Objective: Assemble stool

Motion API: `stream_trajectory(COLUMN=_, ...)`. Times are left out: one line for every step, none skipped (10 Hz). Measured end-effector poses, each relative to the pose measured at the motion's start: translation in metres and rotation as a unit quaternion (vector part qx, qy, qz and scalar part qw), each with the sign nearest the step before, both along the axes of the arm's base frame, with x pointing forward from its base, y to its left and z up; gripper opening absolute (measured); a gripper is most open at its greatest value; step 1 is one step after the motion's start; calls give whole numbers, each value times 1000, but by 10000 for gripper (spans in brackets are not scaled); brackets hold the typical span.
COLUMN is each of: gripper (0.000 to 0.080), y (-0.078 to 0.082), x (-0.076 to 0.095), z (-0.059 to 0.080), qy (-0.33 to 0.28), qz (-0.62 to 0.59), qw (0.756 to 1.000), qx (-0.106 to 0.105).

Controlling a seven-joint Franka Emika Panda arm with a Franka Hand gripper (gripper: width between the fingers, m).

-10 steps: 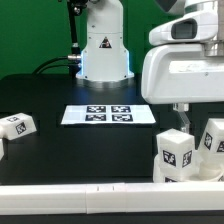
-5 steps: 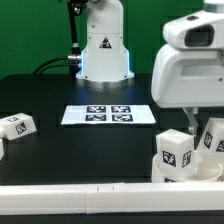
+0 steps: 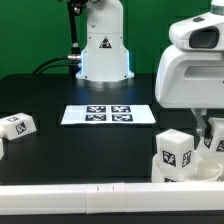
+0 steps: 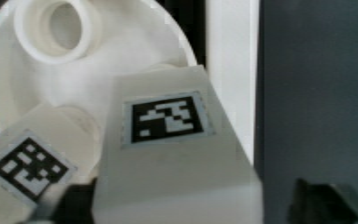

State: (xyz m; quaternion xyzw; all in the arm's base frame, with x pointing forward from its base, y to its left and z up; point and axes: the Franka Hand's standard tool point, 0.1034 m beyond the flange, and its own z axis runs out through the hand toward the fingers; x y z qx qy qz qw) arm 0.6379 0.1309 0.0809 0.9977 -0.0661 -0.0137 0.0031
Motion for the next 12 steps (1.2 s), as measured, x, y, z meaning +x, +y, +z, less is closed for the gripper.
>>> stream_trajectory(gripper=362, y=-4, x=0, z=-1, qy=-1, qz=-37, qw=999, qx=-4)
stream_trajectory(gripper=339, y=-8, x=-2, z=-1, qy=-12, qz=-65, qw=998, qx=-4)
stream_trajectory(gripper=339, y=-9, x=-4, z=-2, qy=-21, qz=-124, qw=992, qx=-2)
stream_trajectory(gripper=338, y=-11, x=-4, z=-2, qy=-29, qz=-176, qw=984, qx=2)
stream_trajectory(gripper=338, y=-14, x=-4, z=-3, qy=-34, qz=-247, qw=968, qx=14)
stream_trajectory(gripper=338, y=-17, x=-5, z=-3, qy=-36, qz=-328, qw=943, qx=32)
stream_trajectory(gripper=338, y=-21, x=-5, z=-3, qy=-32, qz=-395, qw=917, qx=48)
stream_trajectory(gripper=338, y=-22, x=-4, z=-4, qy=-28, qz=-435, qw=898, qx=51)
stream_trajectory(gripper=338, y=-22, x=-5, z=-4, qy=-26, qz=-454, qw=889, qx=51)
stream_trajectory(gripper=338, y=-22, x=-5, z=-4, qy=-25, qz=-466, qw=883, qx=51)
stream_trajectory(gripper=338, y=-23, x=-5, z=-4, qy=-23, qz=-504, qw=862, qx=53)
stream_trajectory(gripper=338, y=-26, x=-4, z=-4, qy=-23, qz=-573, qw=816, qx=69)
